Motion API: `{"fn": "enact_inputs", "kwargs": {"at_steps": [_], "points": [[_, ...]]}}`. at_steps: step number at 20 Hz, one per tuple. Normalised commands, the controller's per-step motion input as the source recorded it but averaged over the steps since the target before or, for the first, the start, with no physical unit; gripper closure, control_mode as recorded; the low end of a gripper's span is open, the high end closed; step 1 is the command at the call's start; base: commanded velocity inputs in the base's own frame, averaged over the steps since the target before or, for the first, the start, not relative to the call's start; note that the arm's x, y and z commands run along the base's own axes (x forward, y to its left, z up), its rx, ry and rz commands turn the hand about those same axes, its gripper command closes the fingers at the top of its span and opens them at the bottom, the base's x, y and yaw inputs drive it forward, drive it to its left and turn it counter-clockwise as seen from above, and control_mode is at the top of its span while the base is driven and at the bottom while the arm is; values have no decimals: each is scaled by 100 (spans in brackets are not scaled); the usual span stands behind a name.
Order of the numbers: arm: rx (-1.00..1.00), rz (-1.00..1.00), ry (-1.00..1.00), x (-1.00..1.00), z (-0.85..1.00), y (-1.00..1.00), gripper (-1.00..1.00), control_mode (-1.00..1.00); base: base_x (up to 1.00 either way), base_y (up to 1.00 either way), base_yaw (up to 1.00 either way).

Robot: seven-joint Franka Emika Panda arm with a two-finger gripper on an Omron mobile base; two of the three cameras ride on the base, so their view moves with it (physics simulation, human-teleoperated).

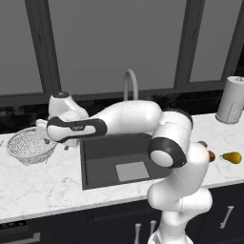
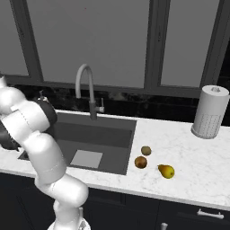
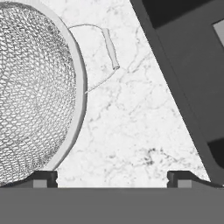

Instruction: Put the colander in the sink, put the pear, pear, kiwi in the colander, and turn on the sink faucet and pour water over the colander.

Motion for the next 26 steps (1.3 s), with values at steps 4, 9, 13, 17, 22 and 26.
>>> {"fn": "enact_inputs", "kwargs": {"at_steps": [4, 9, 13, 17, 22, 26], "points": [[-10, -17, 1, 29, -35, 35, -100, -100, 0, 0, 0], [-8, -17, 0, 39, -25, 34, -100, -100, 0, 0, 0], [-5, -16, 0, 49, -5, 49, -100, -100, 0, 0, 0], [-6, -16, 4, 33, -26, 29, 100, -100, 0, 0, 0], [-3, -24, 14, 4, -70, -20, 100, -100, 0, 0, 0], [0, -29, 14, -2, -97, -71, 100, -100, 0, 0, 0]]}}
